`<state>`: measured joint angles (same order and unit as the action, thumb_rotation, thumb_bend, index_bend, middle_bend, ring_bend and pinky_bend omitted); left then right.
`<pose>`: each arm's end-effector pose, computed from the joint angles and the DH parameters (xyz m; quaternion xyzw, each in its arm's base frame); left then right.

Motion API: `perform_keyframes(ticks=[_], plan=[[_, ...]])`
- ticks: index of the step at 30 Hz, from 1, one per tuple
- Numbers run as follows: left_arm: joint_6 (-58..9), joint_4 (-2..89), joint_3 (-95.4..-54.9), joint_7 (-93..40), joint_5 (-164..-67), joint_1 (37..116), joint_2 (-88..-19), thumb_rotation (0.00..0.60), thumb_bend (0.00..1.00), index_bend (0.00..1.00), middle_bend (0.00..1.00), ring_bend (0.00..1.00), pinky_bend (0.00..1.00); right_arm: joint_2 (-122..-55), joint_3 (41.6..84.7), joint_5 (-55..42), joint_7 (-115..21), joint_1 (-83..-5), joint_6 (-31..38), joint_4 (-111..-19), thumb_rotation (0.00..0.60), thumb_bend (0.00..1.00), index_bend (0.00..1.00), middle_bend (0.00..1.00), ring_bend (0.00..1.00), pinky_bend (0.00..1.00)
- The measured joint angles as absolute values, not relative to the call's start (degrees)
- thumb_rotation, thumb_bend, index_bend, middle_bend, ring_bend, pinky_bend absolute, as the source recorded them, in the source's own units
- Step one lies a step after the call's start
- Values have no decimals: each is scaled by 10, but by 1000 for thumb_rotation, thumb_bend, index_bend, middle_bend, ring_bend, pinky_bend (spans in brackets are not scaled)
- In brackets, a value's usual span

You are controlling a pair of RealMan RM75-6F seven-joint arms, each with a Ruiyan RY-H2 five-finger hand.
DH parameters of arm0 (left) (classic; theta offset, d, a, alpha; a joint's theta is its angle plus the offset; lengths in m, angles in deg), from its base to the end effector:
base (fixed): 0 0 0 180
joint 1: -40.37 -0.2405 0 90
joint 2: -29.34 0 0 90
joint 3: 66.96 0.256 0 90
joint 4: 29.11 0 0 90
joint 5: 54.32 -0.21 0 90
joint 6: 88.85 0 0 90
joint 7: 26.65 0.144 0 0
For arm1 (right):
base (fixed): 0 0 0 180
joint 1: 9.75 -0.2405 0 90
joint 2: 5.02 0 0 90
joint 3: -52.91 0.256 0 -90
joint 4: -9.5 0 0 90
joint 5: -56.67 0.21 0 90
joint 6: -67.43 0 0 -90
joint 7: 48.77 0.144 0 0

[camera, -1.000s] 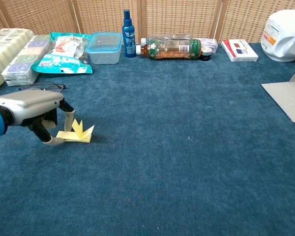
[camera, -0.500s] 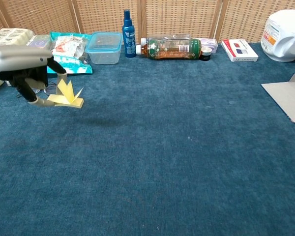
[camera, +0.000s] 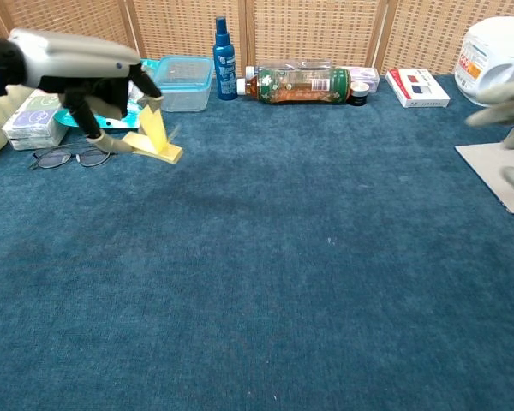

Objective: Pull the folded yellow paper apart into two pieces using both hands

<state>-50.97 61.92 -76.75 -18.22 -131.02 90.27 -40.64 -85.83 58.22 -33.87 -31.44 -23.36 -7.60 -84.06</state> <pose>-0.1239 0.3643 0.0469 -0.8461 -0.2848 -0.3048 0.3317 -0.2278 -0.2211 0.0490 0.5496 -0.5312 0.5439 0.3462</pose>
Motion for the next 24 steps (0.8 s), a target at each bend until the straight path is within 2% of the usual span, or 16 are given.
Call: perform_keyframes(ticks=[6,15,19,21,24], plan=[[-539,608,-774,-212,-1339,940,-404,600,351,651,1000,1000,1000,-895,588,-353,-238,-270,-53,-832,600,470,97,267,165,291],[-545,613,-783,-233,-1360,972,-402,600,351,651,1000,1000,1000,-927,595,-362,-194,-298,-53,-827,600,470,93,364,282,437],[-549,613,-784,-235,-1368,986,-406,600,351,651,1000,1000,1000,-933,599,-355,-181,-302,-56,-829,600,470,88,481,442,546],[-550,612,-785,-235,-1372,994,-409,600,351,651,1000,1000,1000,-936,599,-352,-171,-304,-55,-827,600,470,85,557,553,630],[-553,613,-786,-237,-1375,1004,-413,600,351,651,1000,1000,1000,-939,599,-348,-156,-309,-50,-821,600,466,97,726,756,781]])
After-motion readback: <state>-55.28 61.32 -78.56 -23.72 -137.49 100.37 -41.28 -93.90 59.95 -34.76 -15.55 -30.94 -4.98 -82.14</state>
